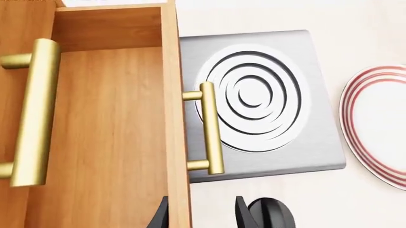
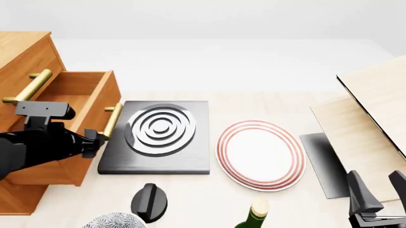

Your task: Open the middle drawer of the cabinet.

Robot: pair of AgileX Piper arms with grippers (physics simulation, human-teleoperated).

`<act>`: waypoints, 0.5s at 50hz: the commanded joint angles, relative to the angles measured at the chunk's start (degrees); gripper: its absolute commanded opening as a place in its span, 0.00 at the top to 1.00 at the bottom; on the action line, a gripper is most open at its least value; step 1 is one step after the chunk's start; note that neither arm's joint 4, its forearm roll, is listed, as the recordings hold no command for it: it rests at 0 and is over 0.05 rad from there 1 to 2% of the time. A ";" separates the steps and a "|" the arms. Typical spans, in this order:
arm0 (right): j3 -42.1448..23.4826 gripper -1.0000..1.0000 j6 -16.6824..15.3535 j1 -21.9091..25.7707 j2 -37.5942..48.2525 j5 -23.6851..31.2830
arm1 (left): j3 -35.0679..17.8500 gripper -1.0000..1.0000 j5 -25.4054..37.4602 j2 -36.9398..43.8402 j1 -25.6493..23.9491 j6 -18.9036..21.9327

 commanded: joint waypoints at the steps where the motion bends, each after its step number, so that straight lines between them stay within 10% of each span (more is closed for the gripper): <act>1: -0.01 0.00 -0.02 0.00 -1.03 0.75 | 1.80 0.00 -0.08 1.17 -2.33 -1.65; 25: -0.01 0.00 -0.32 0.05 -0.76 0.59 | 1.74 0.00 -0.84 1.65 -5.81 -3.10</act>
